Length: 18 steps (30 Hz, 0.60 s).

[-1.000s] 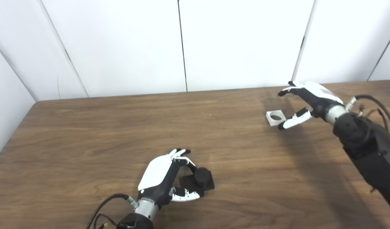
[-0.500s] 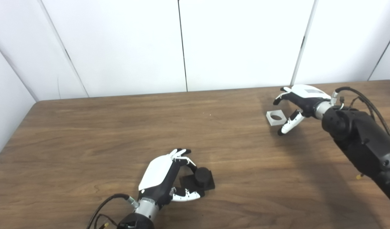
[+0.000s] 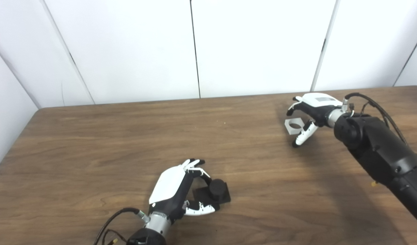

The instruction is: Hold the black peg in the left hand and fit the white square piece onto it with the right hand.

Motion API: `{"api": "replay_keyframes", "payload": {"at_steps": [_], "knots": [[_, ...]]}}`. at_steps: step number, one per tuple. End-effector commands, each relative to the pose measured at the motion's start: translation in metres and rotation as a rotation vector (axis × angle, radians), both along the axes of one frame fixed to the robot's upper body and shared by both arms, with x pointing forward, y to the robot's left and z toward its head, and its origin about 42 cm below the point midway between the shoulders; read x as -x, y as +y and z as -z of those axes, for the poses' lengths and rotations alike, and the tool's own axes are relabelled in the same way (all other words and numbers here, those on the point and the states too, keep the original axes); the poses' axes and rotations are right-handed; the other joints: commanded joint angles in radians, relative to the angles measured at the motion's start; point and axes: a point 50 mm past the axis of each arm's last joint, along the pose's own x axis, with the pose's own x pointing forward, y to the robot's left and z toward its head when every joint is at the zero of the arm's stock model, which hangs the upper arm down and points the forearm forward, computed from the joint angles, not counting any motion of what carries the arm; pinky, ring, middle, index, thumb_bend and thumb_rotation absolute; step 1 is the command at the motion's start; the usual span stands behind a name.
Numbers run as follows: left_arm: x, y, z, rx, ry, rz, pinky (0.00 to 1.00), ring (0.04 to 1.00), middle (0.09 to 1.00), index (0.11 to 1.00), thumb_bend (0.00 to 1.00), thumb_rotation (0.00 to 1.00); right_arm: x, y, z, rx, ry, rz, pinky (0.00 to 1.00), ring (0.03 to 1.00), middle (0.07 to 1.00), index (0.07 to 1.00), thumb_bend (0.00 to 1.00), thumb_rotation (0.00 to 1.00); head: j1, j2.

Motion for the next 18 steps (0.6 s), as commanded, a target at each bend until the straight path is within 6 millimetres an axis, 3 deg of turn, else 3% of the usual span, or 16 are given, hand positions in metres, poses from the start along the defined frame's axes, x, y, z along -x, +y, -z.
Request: {"api": "replay_keyframes", "payload": {"at_steps": [1, 10, 18], "knots": [[0.006, -0.002, 0.015, -0.041, 0.073, 0.016, 0.95, 0.964, 0.909, 0.493, 0.51, 0.09, -0.014, 0.008, -0.035, 0.014, -0.096, -0.038, 1.00, 1.000, 1.000, 0.780, 0.84, 0.28, -0.001, 0.001], [0.007, -0.005, 0.014, -0.036, 0.074, 0.017, 0.96, 0.968, 0.910, 0.494, 0.51, 0.09, -0.022, 0.005, -0.039, 0.016, -0.118, -0.041, 1.00, 1.000, 1.000, 0.753, 0.74, 0.27, 0.004, 0.003], [0.007, -0.005, 0.013, -0.032, 0.082, 0.016, 0.96, 0.970, 0.913, 0.494, 0.51, 0.09, -0.026, 0.000, -0.044, 0.023, -0.116, -0.024, 1.00, 1.000, 0.995, 0.727, 0.77, 0.25, 0.007, 0.008]]}}
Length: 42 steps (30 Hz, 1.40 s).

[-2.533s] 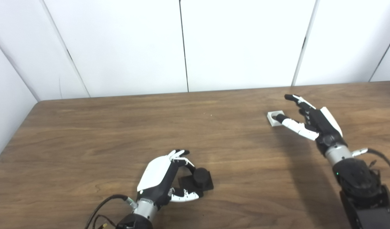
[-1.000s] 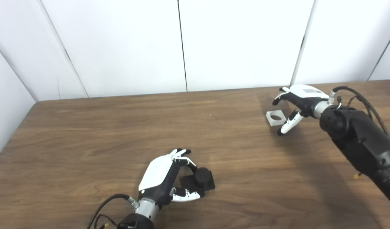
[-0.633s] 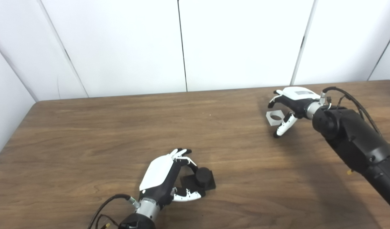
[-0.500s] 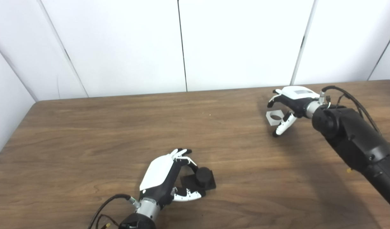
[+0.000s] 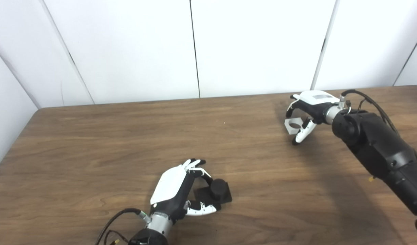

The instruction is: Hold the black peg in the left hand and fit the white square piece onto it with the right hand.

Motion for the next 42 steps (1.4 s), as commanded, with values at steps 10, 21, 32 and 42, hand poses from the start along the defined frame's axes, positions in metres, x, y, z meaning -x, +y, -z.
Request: {"api": "replay_keyframes", "payload": {"at_steps": [10, 21, 32, 42], "knots": [[0.007, -0.003, 0.013, -0.042, 0.081, 0.023, 0.97, 0.972, 0.914, 0.494, 0.51, 0.09, -0.018, -0.008, -0.041, 0.011, -0.104, -0.005, 1.00, 1.000, 0.985, 0.714, 0.79, 0.24, 0.002, 0.004], [0.006, -0.001, 0.012, -0.040, 0.077, 0.023, 0.96, 0.973, 0.911, 0.494, 0.51, 0.09, -0.016, -0.013, -0.035, -0.001, -0.146, -0.020, 1.00, 1.000, 0.947, 0.661, 0.74, 0.16, 0.002, 0.006], [0.006, -0.002, 0.011, -0.055, 0.068, 0.022, 0.95, 0.967, 0.908, 0.494, 0.51, 0.09, -0.014, -0.015, -0.024, -0.016, -0.181, -0.055, 1.00, 0.985, 0.921, 0.638, 0.74, 0.12, 0.002, 0.007], [0.005, -0.003, 0.011, -0.049, 0.067, 0.025, 0.95, 0.970, 0.909, 0.493, 0.51, 0.09, -0.011, -0.018, -0.016, -0.004, -0.169, -0.042, 1.00, 0.999, 0.926, 0.495, 0.52, 0.14, 0.004, 0.010]]}}
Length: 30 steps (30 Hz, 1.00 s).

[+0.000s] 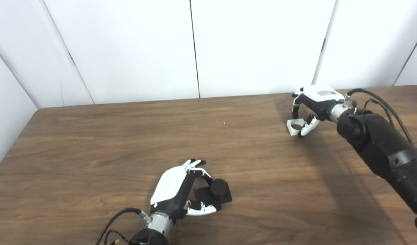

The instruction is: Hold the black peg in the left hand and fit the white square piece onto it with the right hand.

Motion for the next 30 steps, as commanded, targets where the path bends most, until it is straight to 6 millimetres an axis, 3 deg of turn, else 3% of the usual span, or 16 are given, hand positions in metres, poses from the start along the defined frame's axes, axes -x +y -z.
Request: {"api": "replay_keyframes", "payload": {"at_steps": [1, 30], "knots": [[0.0054, -0.0024, 0.0115, -0.047, 0.063, 0.028, 0.95, 0.971, 0.909, 0.493, 0.51, 0.09, -0.0061, -0.0043, -0.0213, 0.023, -0.059, -0.001, 1.00, 0.999, 0.926, 0.494, 0.52, 0.14, 0.000, 0.002], [0.0025, -0.0041, 0.0124, -0.054, 0.058, 0.022, 0.95, 0.973, 0.907, 0.494, 0.51, 0.09, 0.0000, -0.0025, -0.0245, -0.033, -0.085, -0.027, 1.00, 0.999, 0.923, 0.493, 0.52, 0.14, -0.004, 0.002]]}}
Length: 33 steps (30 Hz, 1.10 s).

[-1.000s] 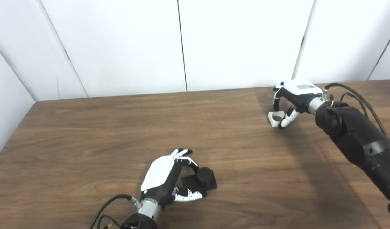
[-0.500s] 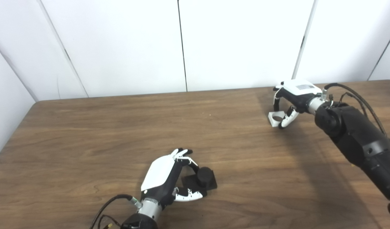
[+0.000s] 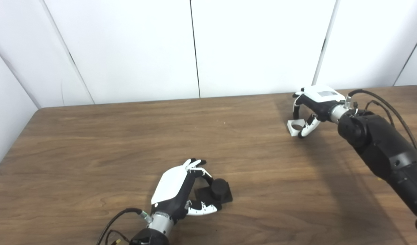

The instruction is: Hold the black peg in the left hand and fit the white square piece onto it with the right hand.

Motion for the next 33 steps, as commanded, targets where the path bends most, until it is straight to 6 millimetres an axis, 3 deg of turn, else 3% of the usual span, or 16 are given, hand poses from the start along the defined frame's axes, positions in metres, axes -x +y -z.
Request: {"api": "replay_keyframes", "payload": {"at_steps": [1, 14, 33], "knots": [[0.002, -0.002, 0.012, -0.051, 0.062, 0.025, 0.95, 0.974, 0.908, 0.494, 0.51, 0.09, -0.004, 0.000, -0.027, -0.018, -0.085, -0.031, 1.00, 0.999, 0.923, 0.493, 0.52, 0.14, -0.001, 0.000], [0.001, -0.004, 0.013, -0.048, 0.061, 0.023, 0.95, 0.972, 0.909, 0.494, 0.51, 0.09, 0.024, 0.013, -0.056, -0.055, -0.155, -0.079, 1.00, 1.000, 0.931, 0.494, 0.52, 0.14, -0.003, -0.001], [-0.002, -0.007, 0.014, -0.037, 0.058, 0.025, 0.95, 0.975, 0.909, 0.493, 0.51, 0.09, 0.114, 0.076, -0.096, -0.077, -0.230, -0.358, 1.00, 1.000, 0.926, 0.494, 0.52, 0.14, -0.005, -0.002]]}}
